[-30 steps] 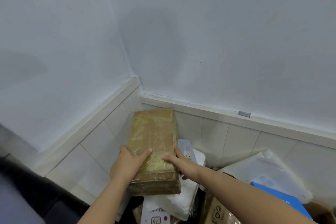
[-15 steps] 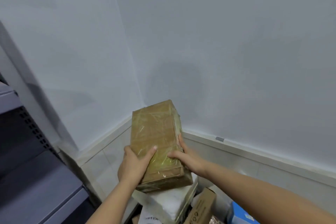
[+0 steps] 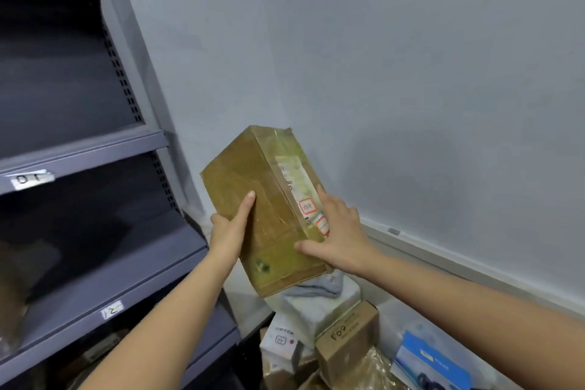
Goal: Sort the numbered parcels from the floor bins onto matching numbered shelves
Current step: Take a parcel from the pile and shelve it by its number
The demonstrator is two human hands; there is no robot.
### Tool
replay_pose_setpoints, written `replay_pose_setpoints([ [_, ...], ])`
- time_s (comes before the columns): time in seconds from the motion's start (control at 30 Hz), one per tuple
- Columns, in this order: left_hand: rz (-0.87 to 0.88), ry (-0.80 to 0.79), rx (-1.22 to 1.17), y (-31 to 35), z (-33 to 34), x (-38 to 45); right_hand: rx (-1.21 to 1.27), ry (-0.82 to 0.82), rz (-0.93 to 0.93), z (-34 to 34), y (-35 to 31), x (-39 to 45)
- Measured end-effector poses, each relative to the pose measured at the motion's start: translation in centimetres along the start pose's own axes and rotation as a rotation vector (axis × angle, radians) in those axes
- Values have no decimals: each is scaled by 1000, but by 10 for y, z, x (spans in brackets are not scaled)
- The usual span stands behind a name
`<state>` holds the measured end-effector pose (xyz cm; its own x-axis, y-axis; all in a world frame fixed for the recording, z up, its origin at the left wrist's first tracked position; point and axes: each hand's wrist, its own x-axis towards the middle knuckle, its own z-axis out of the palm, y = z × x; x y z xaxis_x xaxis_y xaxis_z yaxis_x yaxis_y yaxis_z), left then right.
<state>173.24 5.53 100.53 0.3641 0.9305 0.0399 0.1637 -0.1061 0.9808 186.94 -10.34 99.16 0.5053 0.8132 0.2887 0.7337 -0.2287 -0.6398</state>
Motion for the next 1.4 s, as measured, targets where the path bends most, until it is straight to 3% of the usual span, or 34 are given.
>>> replay_pose_setpoints([
  [0.2,-5,29,-130,14,-44,-25,-117,50,-127,-2,-26,-30],
  [0.8,-1,-60,-143,7,-131,-72,-58,114,-95,40,-104,-94],
  [1.07,14,11,-77,-7,-168,-118,-1,69,-81,72,-150,-122],
  [1.4,-173,130,-170,-86,-271,-121,722,-248,11,116,-206,-135],
])
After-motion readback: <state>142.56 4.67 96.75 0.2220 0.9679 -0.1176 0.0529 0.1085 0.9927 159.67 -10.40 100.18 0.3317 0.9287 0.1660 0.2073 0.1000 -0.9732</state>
